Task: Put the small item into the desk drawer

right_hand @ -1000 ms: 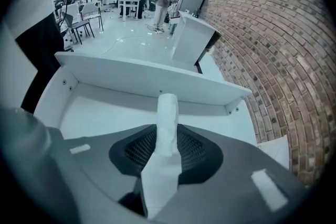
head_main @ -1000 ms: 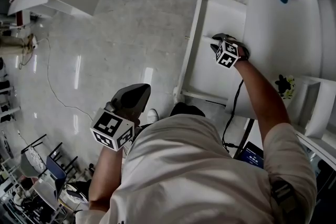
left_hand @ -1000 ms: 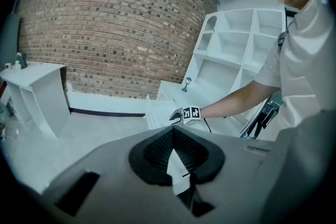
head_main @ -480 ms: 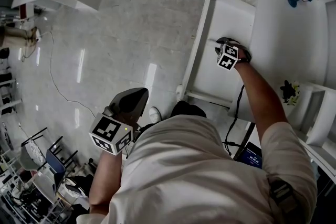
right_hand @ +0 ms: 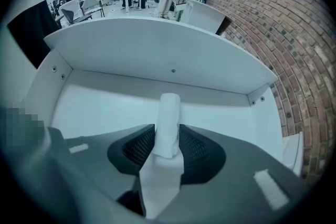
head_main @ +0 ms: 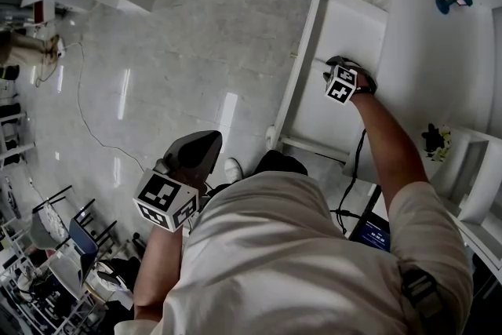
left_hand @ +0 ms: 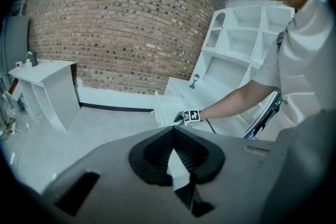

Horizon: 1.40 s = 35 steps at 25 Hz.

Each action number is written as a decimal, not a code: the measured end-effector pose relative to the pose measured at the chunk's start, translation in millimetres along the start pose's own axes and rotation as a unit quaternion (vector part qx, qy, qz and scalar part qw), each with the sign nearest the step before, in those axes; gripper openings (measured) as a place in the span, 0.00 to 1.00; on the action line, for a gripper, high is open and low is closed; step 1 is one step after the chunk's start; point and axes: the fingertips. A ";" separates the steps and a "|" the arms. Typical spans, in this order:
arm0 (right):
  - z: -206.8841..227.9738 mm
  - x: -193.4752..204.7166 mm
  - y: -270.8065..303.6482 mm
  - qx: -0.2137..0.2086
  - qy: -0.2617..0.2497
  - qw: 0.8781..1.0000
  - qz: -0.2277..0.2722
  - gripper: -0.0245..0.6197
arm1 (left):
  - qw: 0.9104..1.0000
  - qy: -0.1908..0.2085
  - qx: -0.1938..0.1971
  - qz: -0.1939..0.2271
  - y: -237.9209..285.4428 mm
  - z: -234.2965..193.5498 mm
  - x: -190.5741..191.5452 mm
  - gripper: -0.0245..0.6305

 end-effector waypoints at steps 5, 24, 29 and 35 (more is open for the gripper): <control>1.6 -3.8 -6.1 0.005 0.002 1.000 0.005 0.30 | 1.000 0.002 0.004 0.001 -1.2 0.9 -2.0 0.05; -10.7 -28.8 -85.2 0.092 0.038 0.994 0.037 0.13 | 0.997 0.040 0.043 0.042 -49.7 11.1 11.5 0.05; -38.3 -39.5 -109.4 0.111 0.042 0.992 0.043 0.06 | 0.996 0.048 0.051 0.048 -78.8 9.8 28.8 0.05; -81.4 -51.5 -140.2 0.121 0.067 0.989 0.049 0.06 | 0.994 0.062 0.070 0.056 -113.5 13.7 47.0 0.05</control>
Point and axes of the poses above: the fingertips, and each gripper's own axes: y forward along the fingers, z to its right, x out of its underside, and after that the axes turned 7 degrees about y, right-handed
